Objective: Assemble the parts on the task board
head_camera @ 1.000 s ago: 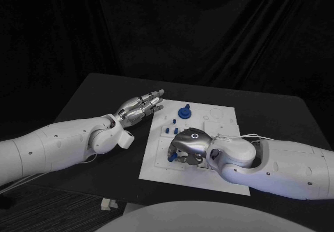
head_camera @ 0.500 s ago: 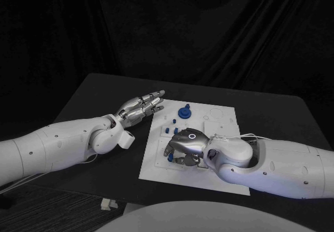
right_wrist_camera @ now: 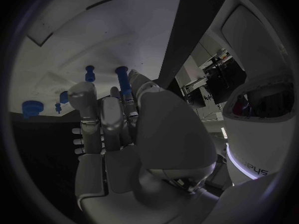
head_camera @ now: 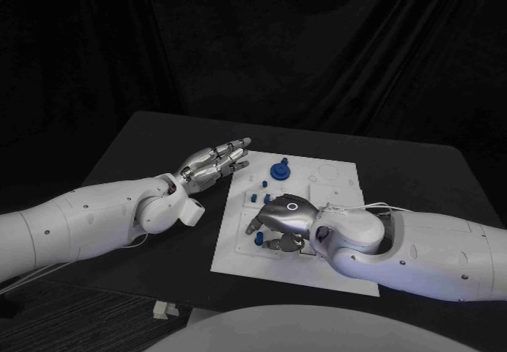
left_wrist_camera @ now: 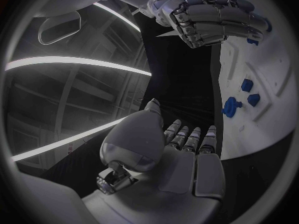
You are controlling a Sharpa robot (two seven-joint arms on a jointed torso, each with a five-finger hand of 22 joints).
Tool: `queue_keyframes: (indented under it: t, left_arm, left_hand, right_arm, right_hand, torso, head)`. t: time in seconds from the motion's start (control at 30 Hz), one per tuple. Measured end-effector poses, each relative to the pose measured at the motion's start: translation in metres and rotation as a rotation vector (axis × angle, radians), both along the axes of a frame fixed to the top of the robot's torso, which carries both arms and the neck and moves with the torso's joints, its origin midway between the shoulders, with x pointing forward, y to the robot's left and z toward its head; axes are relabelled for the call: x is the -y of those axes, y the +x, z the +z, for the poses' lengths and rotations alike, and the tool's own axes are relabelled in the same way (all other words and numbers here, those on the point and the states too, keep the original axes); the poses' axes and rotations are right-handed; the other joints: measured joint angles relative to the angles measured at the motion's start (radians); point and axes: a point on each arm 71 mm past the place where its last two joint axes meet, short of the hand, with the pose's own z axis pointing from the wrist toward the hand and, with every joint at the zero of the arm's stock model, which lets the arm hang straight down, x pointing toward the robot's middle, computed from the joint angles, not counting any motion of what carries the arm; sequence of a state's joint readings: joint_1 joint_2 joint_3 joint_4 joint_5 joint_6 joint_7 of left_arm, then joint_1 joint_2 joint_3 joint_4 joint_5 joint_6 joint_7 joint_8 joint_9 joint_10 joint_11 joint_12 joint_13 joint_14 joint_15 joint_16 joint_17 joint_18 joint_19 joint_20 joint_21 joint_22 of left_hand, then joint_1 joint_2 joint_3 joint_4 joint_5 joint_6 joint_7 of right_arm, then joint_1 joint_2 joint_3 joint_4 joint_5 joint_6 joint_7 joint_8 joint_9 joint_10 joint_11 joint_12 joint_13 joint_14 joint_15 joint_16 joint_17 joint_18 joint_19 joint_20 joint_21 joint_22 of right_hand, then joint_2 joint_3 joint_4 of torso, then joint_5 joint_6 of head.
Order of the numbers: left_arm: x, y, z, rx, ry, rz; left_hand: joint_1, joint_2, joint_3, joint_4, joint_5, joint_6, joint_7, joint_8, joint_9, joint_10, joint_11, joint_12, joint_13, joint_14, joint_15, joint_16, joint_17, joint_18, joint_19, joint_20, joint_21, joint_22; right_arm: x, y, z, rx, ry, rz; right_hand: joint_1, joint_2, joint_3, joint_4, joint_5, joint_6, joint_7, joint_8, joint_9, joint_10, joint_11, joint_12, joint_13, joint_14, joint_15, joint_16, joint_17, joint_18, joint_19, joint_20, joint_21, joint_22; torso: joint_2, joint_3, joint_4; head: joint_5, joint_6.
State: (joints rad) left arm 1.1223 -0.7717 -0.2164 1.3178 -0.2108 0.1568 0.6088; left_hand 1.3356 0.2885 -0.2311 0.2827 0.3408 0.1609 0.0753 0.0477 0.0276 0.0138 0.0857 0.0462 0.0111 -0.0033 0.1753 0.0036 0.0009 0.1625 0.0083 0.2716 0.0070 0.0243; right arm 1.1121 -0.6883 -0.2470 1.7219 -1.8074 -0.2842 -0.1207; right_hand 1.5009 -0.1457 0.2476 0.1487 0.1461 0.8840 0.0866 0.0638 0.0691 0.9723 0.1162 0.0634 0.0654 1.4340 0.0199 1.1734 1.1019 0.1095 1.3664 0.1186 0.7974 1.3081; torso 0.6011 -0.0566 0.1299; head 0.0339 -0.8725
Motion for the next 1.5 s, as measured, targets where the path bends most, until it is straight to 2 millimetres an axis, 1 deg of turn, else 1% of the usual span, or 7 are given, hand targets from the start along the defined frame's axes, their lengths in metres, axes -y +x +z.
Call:
queue_keyframes:
  t: [0.2,0.4,0.5,0.8,1.07,1.23,1.5]
  left_arm:
    - [-0.001,0.0,0.0,-0.002,0.001,0.001]
    - [-0.004,0.0,0.0,-0.001,0.003,0.005]
    - [-0.006,-0.001,0.0,0.002,0.003,0.011]
    - [-0.011,0.001,0.002,0.042,0.003,0.058]
    - [-0.013,0.003,0.003,0.071,0.01,0.095]
    - [-0.015,0.003,0.003,0.078,0.014,0.107]
    - [-0.016,0.002,0.003,0.079,0.014,0.112]
  left_hand:
    - [0.0,0.0,0.0,0.0,0.0,0.002,0.002,0.0,0.0,0.0,0.0,0.0,0.0,0.0,0.0,0.0,0.0,0.0,0.0,0.0,0.0,0.0]
    - [0.002,-0.002,0.0,0.0,0.0,0.001,0.001,0.0,0.0,-0.004,0.008,0.0,0.0,0.001,-0.001,0.0,0.0,0.0,0.0,0.0,0.0,-0.001]
    - [0.005,-0.005,-0.001,0.001,-0.005,-0.019,-0.045,0.0,-0.001,-0.005,0.017,0.0,0.0,0.003,-0.02,0.0,0.0,0.0,-0.004,-0.005,0.0,-0.004]
    - [-0.016,-0.026,-0.039,0.009,-0.057,-0.062,-0.131,-0.017,-0.009,-0.009,-0.099,-0.009,-0.002,0.003,-0.087,0.0,0.0,0.0,-0.007,-0.079,0.0,-0.018]
    - [-0.012,-0.03,-0.039,0.008,-0.057,-0.052,-0.142,-0.017,-0.009,-0.013,-0.098,-0.013,-0.003,0.004,-0.108,0.0,0.001,0.0,-0.006,-0.102,0.0,-0.023]
    - [-0.012,-0.03,-0.039,0.008,-0.053,-0.048,-0.145,-0.017,-0.009,-0.011,-0.082,-0.013,-0.003,0.004,-0.108,0.0,0.001,0.0,-0.006,-0.102,0.0,-0.023]
    - [-0.005,-0.024,-0.039,0.008,-0.043,-0.046,-0.143,-0.017,-0.009,-0.014,-0.064,-0.013,-0.003,0.003,-0.104,0.0,0.001,0.0,-0.005,-0.102,0.0,-0.023]
  right_arm:
    - [0.011,0.001,0.001,0.005,0.004,-0.021]
    - [0.035,0.007,0.021,0.054,0.046,-0.064]
    - [0.052,0.012,0.038,0.08,0.09,-0.104]
    - [0.124,0.027,0.07,0.048,0.248,-0.329]
    - [0.175,0.038,0.066,-0.046,0.276,-0.527]
    - [0.196,0.042,0.058,-0.122,0.218,-0.645]
    - [0.205,0.039,0.038,-0.233,0.066,-0.753]
  right_hand:
    - [-0.001,-0.004,-0.087,0.034,-0.033,-0.102,-0.01,0.0,-0.003,-0.151,0.018,0.008,-0.001,-0.027,-0.003,-0.028,-0.032,0.016,-0.027,0.001,-0.072,0.0]
    - [-0.004,-0.076,-0.162,0.149,-0.054,-0.211,-0.031,0.0,-0.009,-0.228,0.014,0.034,0.0,-0.036,-0.006,-0.035,-0.046,0.016,-0.032,-0.004,-0.102,0.0]
    - [-0.017,-0.064,-0.164,0.148,-0.047,-0.21,-0.03,0.0,-0.009,-0.229,0.013,0.041,0.0,-0.036,-0.006,-0.035,-0.044,0.016,-0.032,-0.004,-0.104,0.0]
    - [-0.01,0.051,-0.101,0.092,0.047,-0.004,0.056,0.047,0.017,-0.061,-0.004,0.217,0.035,-0.05,0.008,-0.02,-0.037,0.016,-0.042,0.007,-0.118,0.0]
    - [-0.08,0.055,-0.135,0.116,0.059,0.17,0.011,0.117,0.071,0.201,-0.095,0.657,0.336,-0.017,-0.059,0.033,0.016,0.015,-0.011,-0.046,-0.041,0.0]
    - [-0.216,0.075,-0.202,0.13,0.046,0.193,-0.014,0.178,0.184,0.445,-0.116,1.378,1.184,0.03,-0.083,0.229,0.189,-0.01,0.064,-0.071,0.204,0.0]
    - [-0.445,0.055,-0.192,0.144,0.046,0.151,-0.048,0.333,0.468,0.493,-0.142,1.505,1.243,0.031,-0.101,0.395,0.206,-0.057,0.097,-0.09,0.538,0.0]
  torso:
    - [0.0,0.0001,-0.0001]
    - [0.0,0.0003,0.0]
    - [0.0,0.0003,-0.0001]
    - [0.0,-0.0003,-0.0001]
    - [0.003,-0.0004,-0.0038]
    - [0.004,-0.0001,-0.0049]
    - [0.004,0.0002,-0.0052]
  head:
    - [-0.001,0.0]
    - [-0.003,0.0]
    - [-0.003,0.0]
    - [-0.024,0.0]
    - [-0.032,0.0]
    - [-0.04,0.0]
    - [-0.051,0.0]
